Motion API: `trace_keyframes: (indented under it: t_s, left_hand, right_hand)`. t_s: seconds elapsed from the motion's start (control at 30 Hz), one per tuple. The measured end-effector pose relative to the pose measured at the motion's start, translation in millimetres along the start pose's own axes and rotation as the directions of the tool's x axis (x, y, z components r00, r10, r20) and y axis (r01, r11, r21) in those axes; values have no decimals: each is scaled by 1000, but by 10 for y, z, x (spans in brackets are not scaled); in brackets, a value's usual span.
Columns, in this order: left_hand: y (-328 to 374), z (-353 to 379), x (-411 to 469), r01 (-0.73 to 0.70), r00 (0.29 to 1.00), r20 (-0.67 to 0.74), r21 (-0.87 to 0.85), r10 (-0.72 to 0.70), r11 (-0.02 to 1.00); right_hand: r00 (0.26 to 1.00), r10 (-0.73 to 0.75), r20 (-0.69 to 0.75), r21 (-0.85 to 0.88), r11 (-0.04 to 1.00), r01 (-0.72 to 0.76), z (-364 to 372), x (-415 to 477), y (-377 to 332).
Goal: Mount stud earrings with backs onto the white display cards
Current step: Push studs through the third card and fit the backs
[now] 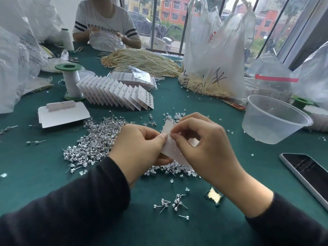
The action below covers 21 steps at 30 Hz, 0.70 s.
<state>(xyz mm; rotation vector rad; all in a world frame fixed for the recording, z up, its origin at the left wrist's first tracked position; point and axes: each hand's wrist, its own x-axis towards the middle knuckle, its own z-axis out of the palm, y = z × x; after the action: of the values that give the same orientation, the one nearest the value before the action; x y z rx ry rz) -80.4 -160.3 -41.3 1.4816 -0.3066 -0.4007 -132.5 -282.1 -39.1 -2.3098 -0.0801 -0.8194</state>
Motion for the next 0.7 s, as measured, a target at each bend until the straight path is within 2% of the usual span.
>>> trace_keyframes:
  t_s: [0.27, 0.53, 0.7]
  left_hand:
    - [-14, -8, 3, -107, 993, -39, 119, 112, 987]
    - [-19, -23, -10, -178, 980, -46, 238, 194, 955]
    - [8, -23, -12, -190, 977, -53, 239, 208, 952]
  right_hand:
    - [998, 41, -48, 54, 998, -38, 25, -13, 3]
    - [999, 43, -11, 110, 993, -42, 26, -30, 11]
    - [996, 74, -51, 184, 981, -63, 11, -19, 2]
